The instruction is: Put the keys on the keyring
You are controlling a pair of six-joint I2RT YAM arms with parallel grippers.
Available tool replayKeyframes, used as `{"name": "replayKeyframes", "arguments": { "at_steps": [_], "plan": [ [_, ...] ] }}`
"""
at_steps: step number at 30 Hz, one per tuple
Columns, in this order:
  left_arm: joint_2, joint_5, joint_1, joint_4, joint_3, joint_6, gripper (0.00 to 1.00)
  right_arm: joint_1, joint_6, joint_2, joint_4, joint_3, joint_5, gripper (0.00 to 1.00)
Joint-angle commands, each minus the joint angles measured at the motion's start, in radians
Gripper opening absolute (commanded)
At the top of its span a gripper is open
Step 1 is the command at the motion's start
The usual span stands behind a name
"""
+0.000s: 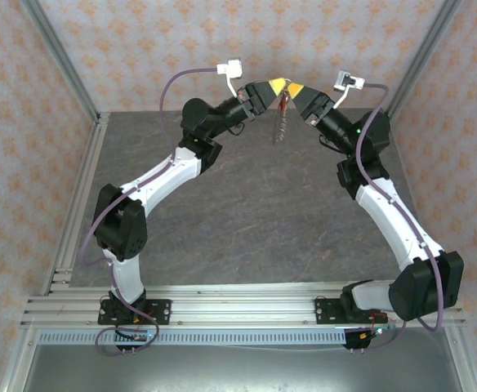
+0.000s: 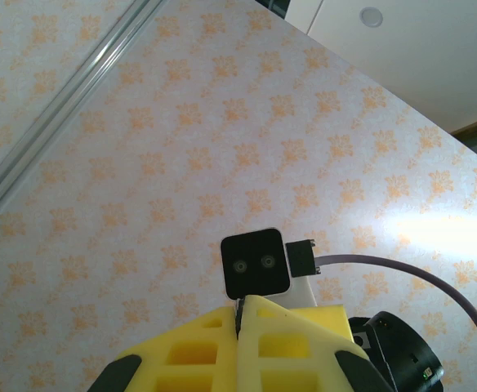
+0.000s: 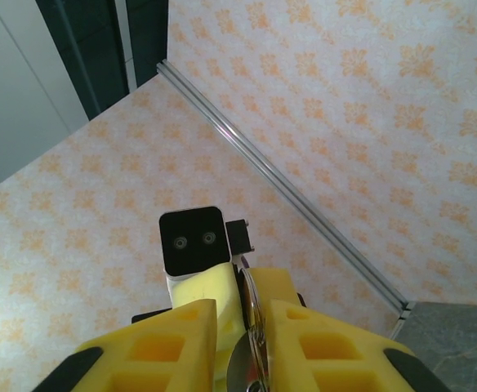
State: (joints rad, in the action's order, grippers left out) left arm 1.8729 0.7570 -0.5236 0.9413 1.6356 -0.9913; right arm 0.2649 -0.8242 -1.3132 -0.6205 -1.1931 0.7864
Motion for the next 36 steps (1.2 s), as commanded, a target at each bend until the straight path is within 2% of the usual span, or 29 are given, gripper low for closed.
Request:
{"name": "replayKeyframes", "arguments": {
  "at_steps": [1, 6, 12, 17, 20, 21, 25, 27, 32, 36],
  "plan": [
    [0.01, -0.002, -0.004, 0.073, 0.033, -0.004, 0.0, 0.014, -0.004, -0.008, -0.06, -0.043, 0.027, 0.21],
    [0.012, -0.001, -0.003, 0.073, 0.033, -0.005, 0.0, 0.02, -0.004, -0.012, -0.063, -0.049, 0.019, 0.18],
    [0.009, -0.004, -0.003, 0.072, 0.03, -0.004, 0.0, 0.02, 0.004, -0.009, -0.053, -0.051, 0.001, 0.01],
    [0.001, 0.002, -0.004, 0.042, 0.032, 0.006, 0.0, 0.015, 0.035, 0.001, -0.005, -0.06, 0.002, 0.0],
    [-0.024, 0.005, 0.002, -0.065, 0.035, 0.059, 0.0, -0.001, 0.089, 0.016, 0.077, -0.081, 0.028, 0.0],
    [-0.035, 0.007, 0.005, -0.105, 0.036, 0.083, 0.04, -0.007, 0.116, 0.021, 0.12, -0.093, 0.04, 0.0],
    [-0.096, 0.021, 0.026, -0.278, 0.036, 0.205, 0.34, -0.039, 0.269, 0.019, 0.351, -0.172, 0.128, 0.0],
    [-0.125, 0.034, 0.038, -0.375, 0.039, 0.277, 0.44, -0.049, 0.353, 0.005, 0.48, -0.224, 0.177, 0.0],
    [-0.176, 0.075, 0.081, -0.562, 0.043, 0.423, 0.57, -0.086, 0.493, -0.03, 0.655, -0.294, 0.267, 0.0],
    [-0.155, 0.177, 0.111, -0.688, 0.111, 0.506, 0.61, -0.105, 0.602, -0.054, 0.792, -0.346, 0.306, 0.0]
  ]
}}
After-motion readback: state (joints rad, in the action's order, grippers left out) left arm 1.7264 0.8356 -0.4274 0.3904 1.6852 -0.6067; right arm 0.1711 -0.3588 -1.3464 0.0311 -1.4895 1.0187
